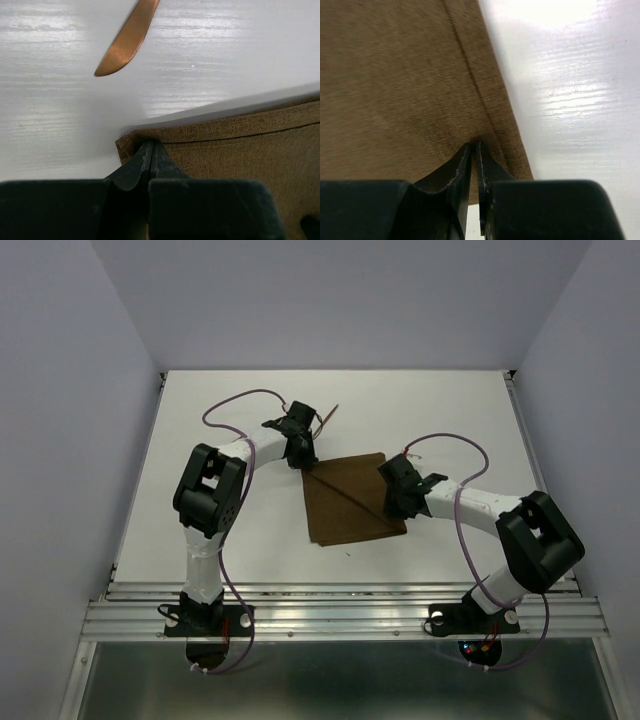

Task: Fold the napkin into a case and place the utensils inside
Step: Smooth out the upper triangle-folded napkin at the center of the board.

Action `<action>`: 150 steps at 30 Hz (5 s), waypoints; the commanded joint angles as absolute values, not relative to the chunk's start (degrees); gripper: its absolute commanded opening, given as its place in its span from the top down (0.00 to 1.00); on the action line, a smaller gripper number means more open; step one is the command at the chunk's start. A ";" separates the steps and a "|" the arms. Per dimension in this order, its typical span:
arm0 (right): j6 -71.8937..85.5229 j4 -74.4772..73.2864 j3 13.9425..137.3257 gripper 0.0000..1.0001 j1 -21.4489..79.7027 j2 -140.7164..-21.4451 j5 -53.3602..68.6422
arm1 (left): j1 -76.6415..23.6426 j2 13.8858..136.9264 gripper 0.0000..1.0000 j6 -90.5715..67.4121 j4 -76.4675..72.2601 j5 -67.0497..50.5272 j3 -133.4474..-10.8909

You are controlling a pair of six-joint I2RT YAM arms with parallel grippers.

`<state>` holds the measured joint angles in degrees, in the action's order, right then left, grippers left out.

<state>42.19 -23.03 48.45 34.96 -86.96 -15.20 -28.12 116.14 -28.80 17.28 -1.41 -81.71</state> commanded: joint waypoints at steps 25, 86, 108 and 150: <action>40.87 -16.43 58.01 0.86 38.23 -100.55 -12.48 | -28.48 100.90 0.99 -29.53 18.46 -1.23 -76.38; 37.71 -23.38 54.49 0.79 34.19 -92.37 -13.36 | -30.50 117.07 0.99 -27.77 15.73 -4.93 -82.71; 42.01 -23.64 48.51 0.77 35.86 -81.14 -9.65 | -30.59 106.88 0.96 -27.78 18.98 -1.15 -78.04; 40.43 -17.92 67.76 0.85 38.67 -107.05 -4.65 | -26.89 111.36 1.00 -27.25 16.70 2.64 -75.58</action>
<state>40.77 -16.60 66.06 38.35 -106.34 -2.42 -26.89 110.78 -28.08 16.19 1.98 -74.35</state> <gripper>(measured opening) 0.150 0.076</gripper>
